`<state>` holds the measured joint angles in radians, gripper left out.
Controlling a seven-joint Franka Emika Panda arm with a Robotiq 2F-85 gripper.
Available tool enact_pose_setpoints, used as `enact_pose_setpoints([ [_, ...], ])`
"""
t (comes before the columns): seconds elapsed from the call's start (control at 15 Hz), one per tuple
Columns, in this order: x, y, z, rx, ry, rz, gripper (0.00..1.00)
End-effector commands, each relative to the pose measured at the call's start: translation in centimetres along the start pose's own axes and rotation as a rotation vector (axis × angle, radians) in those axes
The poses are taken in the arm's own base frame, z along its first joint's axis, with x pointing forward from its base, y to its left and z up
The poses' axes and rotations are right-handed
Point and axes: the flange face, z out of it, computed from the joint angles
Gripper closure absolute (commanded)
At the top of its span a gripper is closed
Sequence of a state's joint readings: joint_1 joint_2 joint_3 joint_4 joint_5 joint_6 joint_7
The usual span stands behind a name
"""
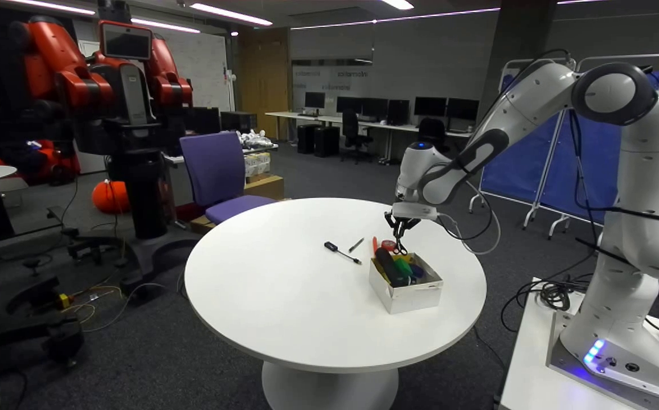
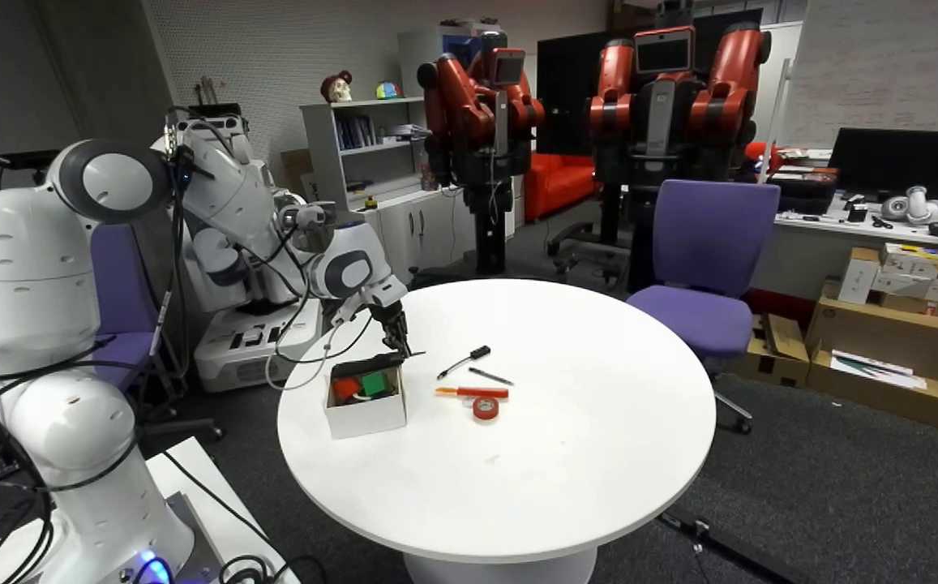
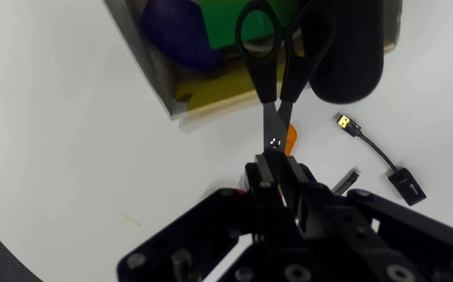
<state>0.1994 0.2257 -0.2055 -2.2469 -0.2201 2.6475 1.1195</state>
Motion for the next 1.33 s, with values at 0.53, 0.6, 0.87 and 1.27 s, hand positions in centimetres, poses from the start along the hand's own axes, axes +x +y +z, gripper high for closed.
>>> enact_pose_setpoints([
  [0.53, -8.8, 1.9, 1.7, -0.108, -0.018, -0.02, 0.97],
  [0.6, -9.0, 1.9, 1.8, -0.113, -0.019, -0.018, 0.97],
  [0.87, -8.8, 2.2, 1.2, -0.126, -0.034, -0.001, 0.45],
  [1.27, -3.5, 3.5, -3.3, -0.034, -0.063, 0.091, 0.02],
])
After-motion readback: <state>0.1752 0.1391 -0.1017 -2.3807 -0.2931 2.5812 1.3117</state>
